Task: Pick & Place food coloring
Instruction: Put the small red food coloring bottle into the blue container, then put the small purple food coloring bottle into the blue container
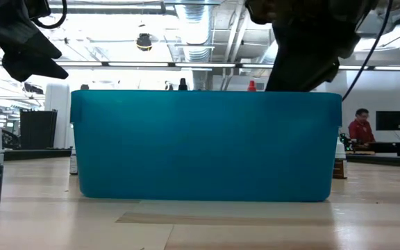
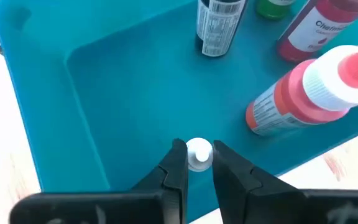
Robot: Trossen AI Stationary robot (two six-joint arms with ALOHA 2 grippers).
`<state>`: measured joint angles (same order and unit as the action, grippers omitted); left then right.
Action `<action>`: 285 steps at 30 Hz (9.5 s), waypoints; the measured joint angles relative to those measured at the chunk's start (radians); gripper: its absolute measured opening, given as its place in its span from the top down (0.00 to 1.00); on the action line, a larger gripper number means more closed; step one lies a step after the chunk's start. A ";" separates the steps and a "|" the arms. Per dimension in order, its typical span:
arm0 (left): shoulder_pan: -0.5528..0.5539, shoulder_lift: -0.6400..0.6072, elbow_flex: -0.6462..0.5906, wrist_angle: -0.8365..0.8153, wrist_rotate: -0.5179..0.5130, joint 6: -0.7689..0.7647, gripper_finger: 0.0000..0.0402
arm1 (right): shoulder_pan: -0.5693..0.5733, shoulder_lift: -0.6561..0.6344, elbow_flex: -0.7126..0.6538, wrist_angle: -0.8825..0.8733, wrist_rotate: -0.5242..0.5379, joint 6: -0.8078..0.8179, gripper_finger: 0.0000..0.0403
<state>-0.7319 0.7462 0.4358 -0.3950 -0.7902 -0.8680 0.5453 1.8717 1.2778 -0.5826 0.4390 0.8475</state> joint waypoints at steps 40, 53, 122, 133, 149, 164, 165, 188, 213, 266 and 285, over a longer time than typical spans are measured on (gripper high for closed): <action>0.000 0.000 0.000 -0.004 -0.003 0.000 0.40 | -0.037 0.034 0.000 -0.005 -0.091 -0.016 0.86; 0.000 0.000 0.000 -0.004 -0.006 0.011 0.40 | -0.037 0.034 0.000 -0.005 -0.100 -0.035 0.84; 0.000 0.000 0.000 -0.015 0.001 0.031 0.40 | 0.107 0.009 0.284 -0.809 -0.197 0.197 0.70; 0.000 0.000 0.000 -0.007 0.000 0.036 0.40 | 0.148 -0.101 0.283 -0.828 -0.170 0.289 0.70; 0.003 0.000 0.000 0.123 -0.018 0.025 0.40 | 0.155 -0.519 -0.051 -0.704 0.008 0.319 0.70; 0.225 0.000 0.000 0.184 0.050 0.060 0.40 | 0.213 -0.895 -0.471 -0.420 0.137 0.295 0.70; 0.244 0.000 0.000 0.184 0.062 0.061 0.40 | 0.214 -0.921 -0.489 -0.409 0.138 0.283 0.70; 0.400 0.108 0.001 0.185 0.251 0.019 0.40 | -0.183 -1.240 -0.603 -0.092 -0.078 -0.394 0.81; 0.532 0.171 0.109 -0.120 0.443 -0.042 0.40 | -0.352 -1.305 -0.946 0.457 -0.178 -0.519 0.81; 0.688 0.546 0.305 -0.332 0.655 -0.061 0.40 | -0.469 -1.607 -1.112 0.531 -0.282 -0.557 0.81; 0.690 0.550 0.305 -0.286 0.581 -0.008 0.40 | -0.469 -1.605 -1.122 0.539 -0.276 -0.541 0.81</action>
<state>-0.0422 1.2961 0.7406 -0.6815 -0.2090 -0.8757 0.0761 0.2666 0.1558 -0.0437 0.1627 0.3069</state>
